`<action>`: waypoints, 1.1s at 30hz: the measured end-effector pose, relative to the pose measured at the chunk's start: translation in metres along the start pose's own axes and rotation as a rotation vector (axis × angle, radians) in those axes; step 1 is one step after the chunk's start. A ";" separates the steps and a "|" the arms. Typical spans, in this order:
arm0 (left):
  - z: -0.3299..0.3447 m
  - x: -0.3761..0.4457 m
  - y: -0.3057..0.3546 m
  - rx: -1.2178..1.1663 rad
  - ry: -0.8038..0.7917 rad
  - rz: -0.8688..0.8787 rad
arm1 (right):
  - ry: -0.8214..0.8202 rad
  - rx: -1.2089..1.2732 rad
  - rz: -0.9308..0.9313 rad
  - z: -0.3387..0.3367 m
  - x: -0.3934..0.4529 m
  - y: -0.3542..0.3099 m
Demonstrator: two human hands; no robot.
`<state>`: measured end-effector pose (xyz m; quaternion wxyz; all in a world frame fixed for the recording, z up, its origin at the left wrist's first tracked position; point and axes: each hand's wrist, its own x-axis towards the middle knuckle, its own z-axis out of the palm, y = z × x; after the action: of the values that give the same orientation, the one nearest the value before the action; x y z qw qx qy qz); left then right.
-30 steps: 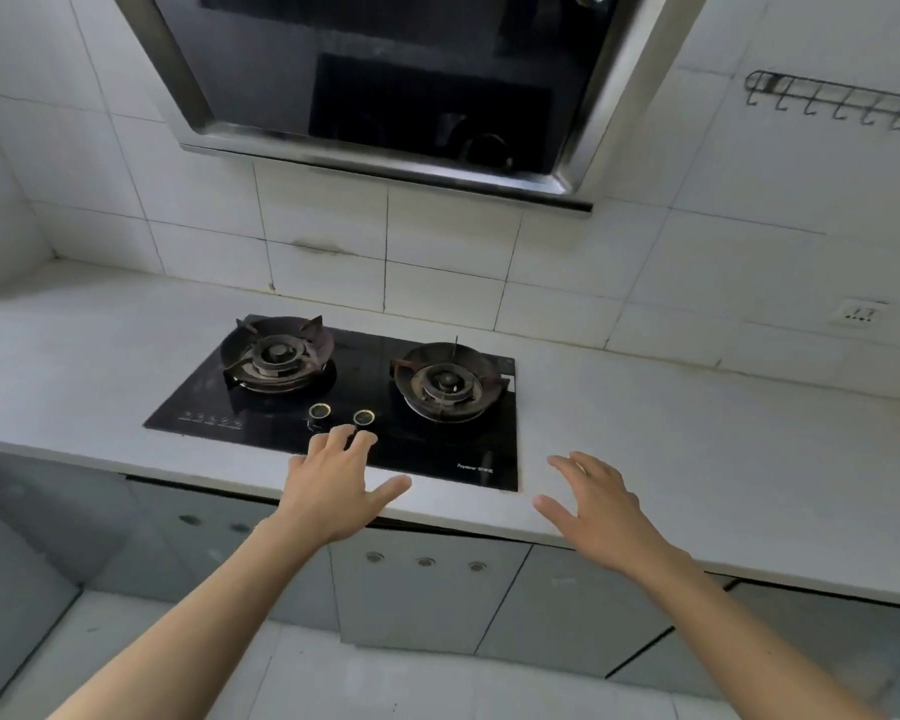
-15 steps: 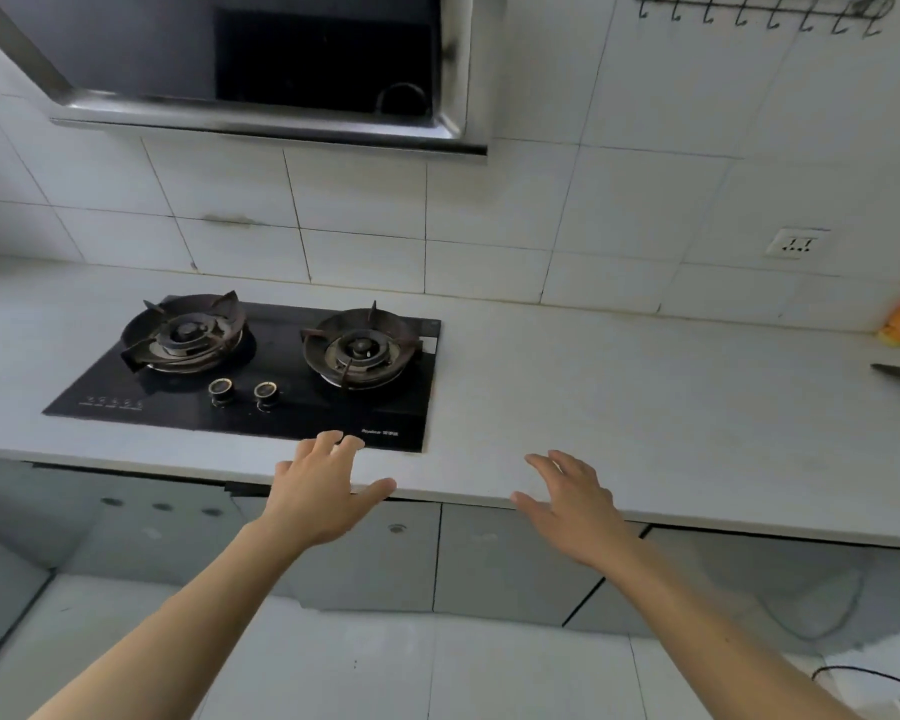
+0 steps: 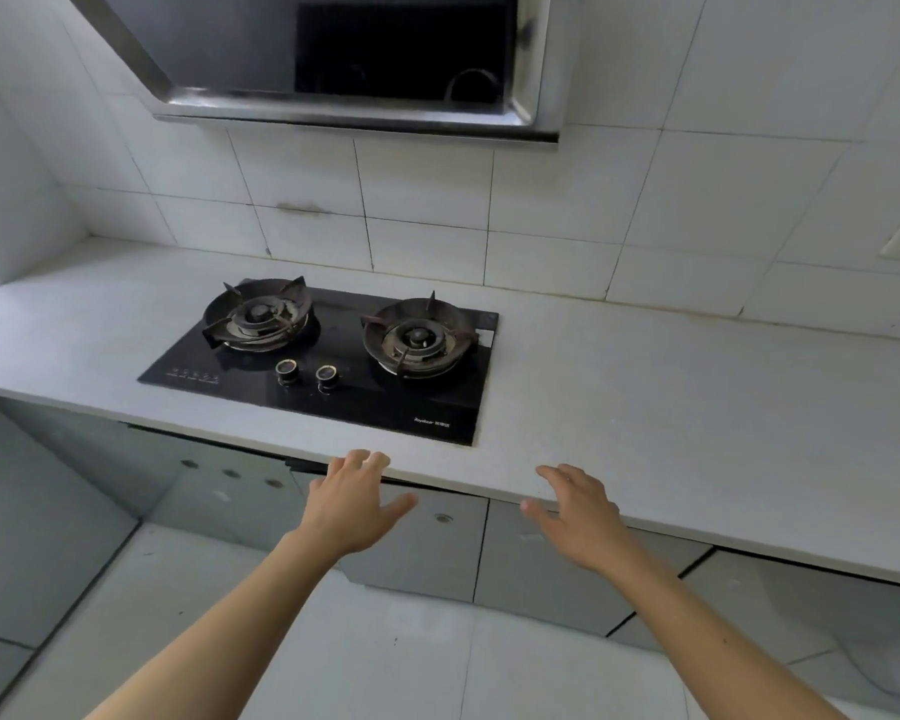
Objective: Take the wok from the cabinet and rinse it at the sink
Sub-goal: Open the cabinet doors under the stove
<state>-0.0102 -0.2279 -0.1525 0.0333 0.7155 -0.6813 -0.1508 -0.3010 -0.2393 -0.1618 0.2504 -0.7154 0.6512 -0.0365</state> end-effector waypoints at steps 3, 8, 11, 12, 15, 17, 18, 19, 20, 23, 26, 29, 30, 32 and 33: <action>0.001 0.004 -0.019 -0.046 0.006 -0.030 | -0.024 -0.011 -0.012 0.009 0.013 -0.018; 0.016 0.015 -0.058 -0.295 -0.051 -0.126 | -0.063 -0.041 -0.085 0.038 0.036 -0.057; 0.031 0.024 -0.081 -0.454 -0.044 -0.170 | -0.097 -0.069 -0.118 0.060 0.052 -0.080; 0.036 0.027 -0.088 -0.491 -0.037 -0.181 | -0.101 -0.071 -0.128 0.067 0.057 -0.087; 0.053 0.041 -0.108 -0.593 -0.027 -0.211 | -0.093 -0.082 -0.166 0.090 0.077 -0.102; 0.064 0.053 -0.120 -0.683 -0.023 -0.248 | -0.076 -0.101 -0.188 0.104 0.093 -0.109; 0.069 0.059 -0.125 -0.745 -0.022 -0.275 | -0.067 -0.112 -0.193 0.110 0.101 -0.112; 0.074 0.066 -0.130 -0.816 -0.017 -0.302 | -0.054 -0.123 -0.198 0.116 0.110 -0.114; 0.079 0.072 -0.134 -0.889 -0.011 -0.326 | -0.038 -0.131 -0.204 0.122 0.118 -0.117; 0.095 0.093 -0.143 -1.176 -0.004 -0.440 | -0.014 -0.158 -0.216 0.137 0.143 -0.123; 0.110 0.114 -0.148 -1.612 -0.035 -0.616 | -0.008 -0.164 -0.237 0.147 0.164 -0.126; 0.120 0.130 -0.154 -1.967 -0.032 -0.788 | -0.082 -0.173 -0.209 0.157 0.175 -0.126; 0.122 0.134 -0.156 -2.048 -0.020 -0.831 | -0.105 -0.181 -0.192 0.159 0.176 -0.126; 0.126 0.140 -0.159 -2.173 0.017 -0.887 | -0.120 -0.194 -0.185 0.162 0.176 -0.123; 0.128 0.143 -0.160 -2.231 0.047 -0.901 | -0.125 -0.201 -0.188 0.162 0.176 -0.122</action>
<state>0.1146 -0.3376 -0.3391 0.5908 0.4690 0.1364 -0.6422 -0.1016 -0.3529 -0.3014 0.2130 -0.7957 0.5648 0.0503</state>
